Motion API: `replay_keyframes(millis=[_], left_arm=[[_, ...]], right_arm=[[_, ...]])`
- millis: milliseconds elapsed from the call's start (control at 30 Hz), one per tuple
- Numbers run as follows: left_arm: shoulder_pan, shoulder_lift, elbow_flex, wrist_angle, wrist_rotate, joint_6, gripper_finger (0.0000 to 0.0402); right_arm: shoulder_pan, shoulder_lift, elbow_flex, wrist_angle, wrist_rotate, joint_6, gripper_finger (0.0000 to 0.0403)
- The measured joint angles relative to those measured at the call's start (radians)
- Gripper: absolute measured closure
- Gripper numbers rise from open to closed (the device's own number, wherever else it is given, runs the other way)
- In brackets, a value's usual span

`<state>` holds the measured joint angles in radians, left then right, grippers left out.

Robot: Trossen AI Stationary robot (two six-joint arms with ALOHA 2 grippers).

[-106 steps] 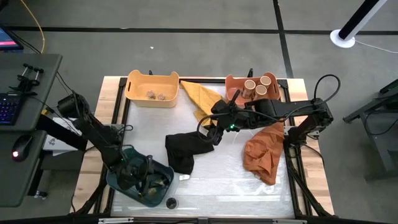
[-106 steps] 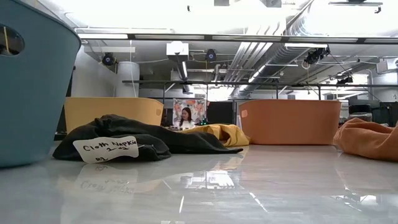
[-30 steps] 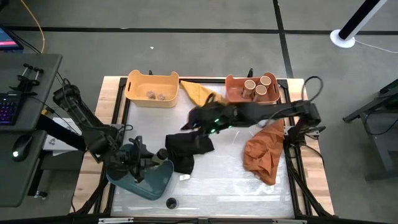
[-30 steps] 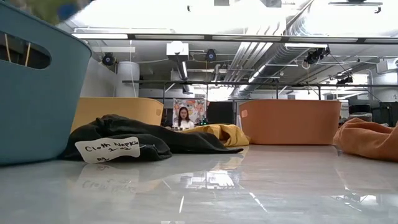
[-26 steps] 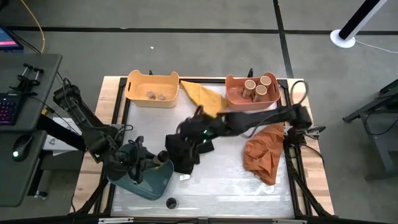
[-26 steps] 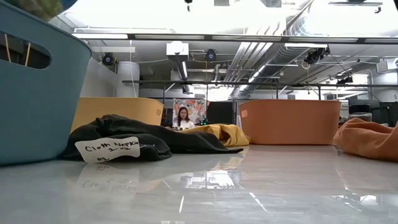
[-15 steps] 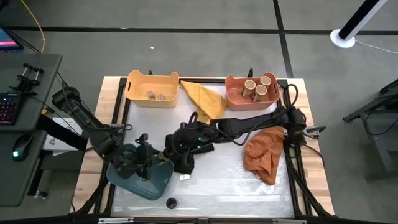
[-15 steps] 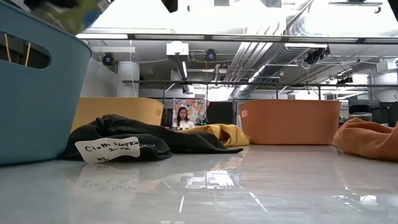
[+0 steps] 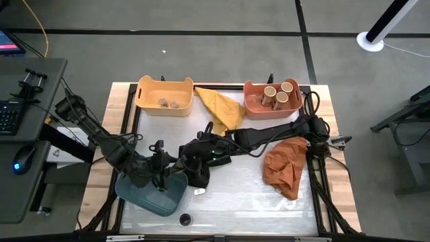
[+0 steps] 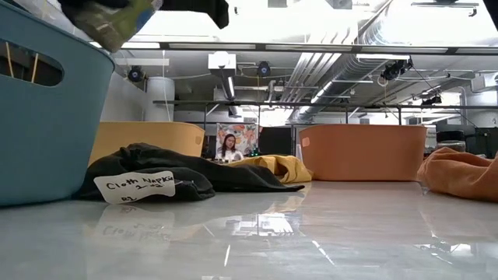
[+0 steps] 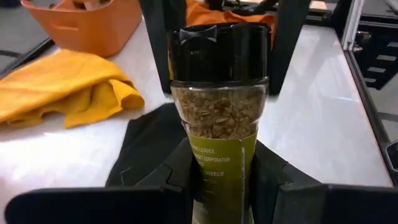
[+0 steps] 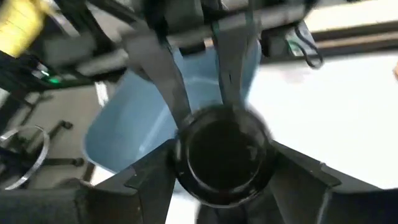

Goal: Sort spices by type
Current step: Put the top black seasoning bottle into the blue bin

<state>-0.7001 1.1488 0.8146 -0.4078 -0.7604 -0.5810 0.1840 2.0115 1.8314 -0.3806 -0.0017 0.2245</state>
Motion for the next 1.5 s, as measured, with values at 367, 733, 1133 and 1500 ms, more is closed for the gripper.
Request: replay_keyframes(millis=[367,733,1133,1500], left_arm=[[0.013,0.0,0.0,0.045,0.015,0.062,0.0325],[0.033,0.0,0.0,0.05,0.05,0.068,0.0322],[0.066,0.0,0.104,-0.137,0.088,0.072,0.0229],[0.012,-0.003,0.175,-0.471,0.332,-0.154,0.0176]], right_arm=[[0.0,0.001,0.0,0.009,0.006,0.007,0.0174],[0.001,0.001,0.0,0.047,0.01,0.032,0.0208],[-0.008,-0.023,0.001,0.003,0.017,-0.003,0.0208],[-0.019,-0.115,-0.002,-0.295,0.036,-0.023,0.0208]])
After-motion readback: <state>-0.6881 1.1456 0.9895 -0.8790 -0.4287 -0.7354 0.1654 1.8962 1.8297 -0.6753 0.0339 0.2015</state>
